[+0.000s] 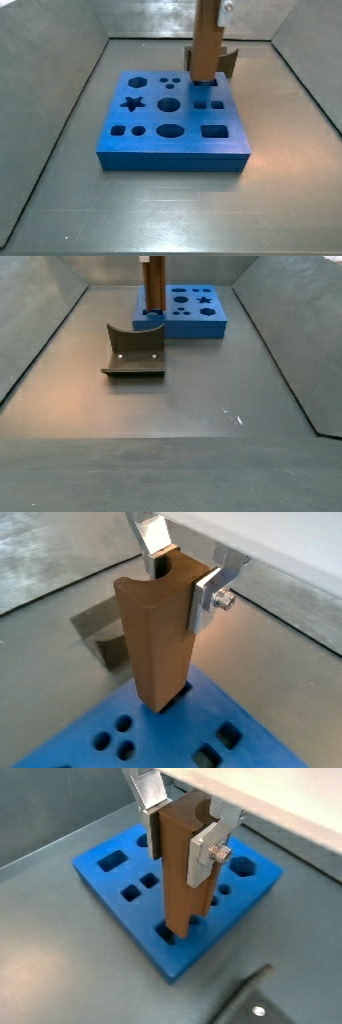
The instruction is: Insert the arch object.
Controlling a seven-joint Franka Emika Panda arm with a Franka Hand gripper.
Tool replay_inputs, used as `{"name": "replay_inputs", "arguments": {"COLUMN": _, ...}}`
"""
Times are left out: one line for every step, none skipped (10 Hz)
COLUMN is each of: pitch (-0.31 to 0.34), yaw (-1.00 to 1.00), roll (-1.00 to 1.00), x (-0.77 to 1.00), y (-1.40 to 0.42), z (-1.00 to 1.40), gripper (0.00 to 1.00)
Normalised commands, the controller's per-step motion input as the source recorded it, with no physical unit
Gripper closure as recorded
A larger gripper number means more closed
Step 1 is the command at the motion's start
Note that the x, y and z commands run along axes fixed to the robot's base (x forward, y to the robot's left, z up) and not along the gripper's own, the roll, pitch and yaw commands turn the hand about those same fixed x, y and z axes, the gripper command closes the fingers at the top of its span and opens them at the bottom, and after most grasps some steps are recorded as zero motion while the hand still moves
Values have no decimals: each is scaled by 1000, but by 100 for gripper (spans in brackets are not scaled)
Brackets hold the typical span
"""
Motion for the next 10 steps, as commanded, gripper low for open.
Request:
{"name": "replay_inputs", "arguments": {"pitch": 59, "yaw": -403, "roll": 189, "x": 423, "y": -40, "z": 0, "gripper": 100}}
{"name": "replay_inputs", "arguments": {"pitch": 0, "yaw": -54, "roll": 37, "x": -17, "y": 0, "z": -74, "gripper": 100}}
{"name": "replay_inputs", "arguments": {"pitch": -29, "yaw": -86, "roll": 6, "x": 0, "y": 66, "z": -194, "gripper": 100}}
{"name": "replay_inputs", "arguments": {"pitch": -103, "yaw": -49, "roll": 0, "x": -74, "y": 14, "z": -291, "gripper": 100}}
{"name": "replay_inputs", "arguments": {"pitch": -170, "yaw": -57, "roll": -114, "x": -106, "y": 0, "z": -389, "gripper": 100}}
{"name": "replay_inputs", "arguments": {"pitch": -166, "yaw": -69, "roll": -163, "x": -191, "y": 0, "z": -349, "gripper": 100}}
{"name": "replay_inputs", "arguments": {"pitch": -169, "yaw": -83, "roll": -233, "x": -271, "y": 0, "z": -297, "gripper": 100}}
{"name": "replay_inputs", "arguments": {"pitch": -160, "yaw": -109, "roll": -253, "x": -340, "y": 0, "z": -269, "gripper": 100}}
{"name": "replay_inputs", "arguments": {"pitch": -191, "yaw": -80, "roll": -306, "x": -134, "y": 0, "z": -277, "gripper": 100}}
{"name": "replay_inputs", "arguments": {"pitch": -164, "yaw": -26, "roll": -134, "x": -6, "y": 0, "z": -300, "gripper": 100}}
